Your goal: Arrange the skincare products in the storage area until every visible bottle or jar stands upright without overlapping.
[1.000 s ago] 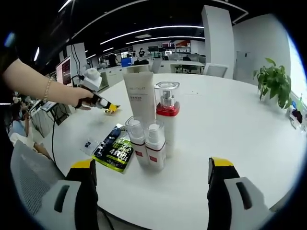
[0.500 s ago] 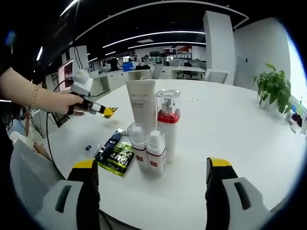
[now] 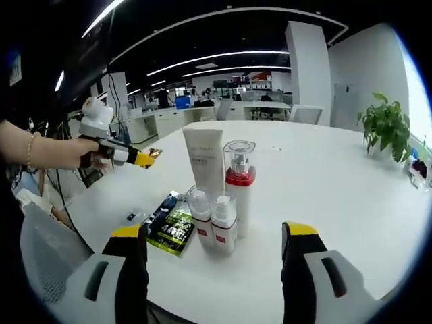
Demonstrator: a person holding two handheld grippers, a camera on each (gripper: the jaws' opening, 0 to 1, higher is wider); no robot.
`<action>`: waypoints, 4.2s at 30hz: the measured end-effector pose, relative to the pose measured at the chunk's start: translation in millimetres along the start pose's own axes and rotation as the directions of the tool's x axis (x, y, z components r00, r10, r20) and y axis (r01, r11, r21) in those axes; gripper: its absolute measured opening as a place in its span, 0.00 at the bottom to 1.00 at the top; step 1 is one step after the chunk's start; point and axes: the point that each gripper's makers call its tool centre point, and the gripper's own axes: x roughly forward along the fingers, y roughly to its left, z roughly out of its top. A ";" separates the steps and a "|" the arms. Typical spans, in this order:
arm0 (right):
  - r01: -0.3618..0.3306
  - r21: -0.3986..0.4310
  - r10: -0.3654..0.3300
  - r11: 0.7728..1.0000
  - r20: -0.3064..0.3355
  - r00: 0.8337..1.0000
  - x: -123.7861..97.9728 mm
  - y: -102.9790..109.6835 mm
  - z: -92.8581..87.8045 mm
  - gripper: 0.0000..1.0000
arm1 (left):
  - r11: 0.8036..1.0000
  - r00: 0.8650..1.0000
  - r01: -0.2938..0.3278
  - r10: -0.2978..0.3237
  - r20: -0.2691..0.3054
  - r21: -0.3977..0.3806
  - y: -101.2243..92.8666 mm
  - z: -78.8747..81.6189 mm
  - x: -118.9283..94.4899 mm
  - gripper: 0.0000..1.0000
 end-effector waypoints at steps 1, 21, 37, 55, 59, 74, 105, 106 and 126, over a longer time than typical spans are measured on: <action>-0.007 0.005 0.007 1.000 0.005 1.000 -2.4 1.6 2.0 0.79 | 1.000 1.000 0.005 -0.005 0.007 0.007 -5.4 1.3 -6.5 0.34; -0.310 0.193 0.296 0.931 0.097 0.950 18.6 87.4 41.6 0.41 | 0.976 0.986 0.138 -0.152 0.075 0.168 -97.7 -22.0 -82.0 0.34; -0.407 0.430 0.387 0.806 0.137 0.912 31.7 118.7 30.9 0.13 | 0.947 0.972 0.195 -0.222 0.082 0.254 -130.7 -26.4 -103.2 0.34; -0.476 0.514 0.440 0.714 0.199 0.876 27.0 114.5 40.2 0.01 | 0.934 0.943 0.317 -0.329 0.053 0.164 -138.4 -31.6 -102.8 0.47; -0.495 0.481 0.465 0.724 0.190 0.865 24.9 114.1 44.6 0.01 | 0.896 0.896 0.441 -0.437 0.080 -0.047 -139.0 -32.0 -109.1 0.48; -0.580 0.458 0.554 0.674 0.206 0.807 14.0 120.8 59.6 0.01 | 0.755 0.800 0.599 -0.576 0.165 -0.268 -115.0 -29.7 -126.2 0.22; -0.475 0.158 0.483 0.866 -0.016 0.876 58.2 141.7 66.2 0.01 | 0.682 0.869 0.478 -0.457 0.187 -0.553 -107.4 -38.9 -128.9 0.00; -0.469 0.133 0.476 0.873 -0.027 0.879 61.3 141.9 65.7 0.01 | 0.684 0.874 0.470 -0.450 0.185 -0.558 -106.1 -39.7 -128.9 0.00; -0.393 -0.096 0.382 0.915 -0.114 0.917 106.7 158.6 47.8 0.01 | 0.735 0.936 0.326 -0.340 0.093 -0.595 -69.0 -64.3 -106.7 0.00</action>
